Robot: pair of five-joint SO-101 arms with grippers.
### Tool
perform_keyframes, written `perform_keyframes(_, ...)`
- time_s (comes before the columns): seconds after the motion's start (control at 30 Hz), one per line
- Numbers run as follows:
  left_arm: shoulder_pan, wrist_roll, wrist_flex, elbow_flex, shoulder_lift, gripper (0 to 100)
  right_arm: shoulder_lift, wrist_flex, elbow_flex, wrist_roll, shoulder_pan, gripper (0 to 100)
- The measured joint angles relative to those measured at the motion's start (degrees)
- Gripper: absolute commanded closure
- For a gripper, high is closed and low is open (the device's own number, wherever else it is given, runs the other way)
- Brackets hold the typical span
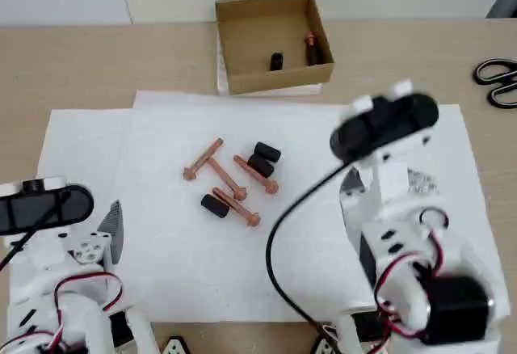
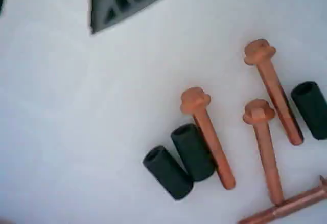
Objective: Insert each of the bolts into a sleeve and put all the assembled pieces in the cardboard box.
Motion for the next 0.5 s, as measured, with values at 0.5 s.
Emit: perform_keyframes(0.5, -0.1, -0.5, -13.5, 28.7, -10.8, 68, -39.0, -26.6, 58.5, 13.0, 1.3, 88.1)
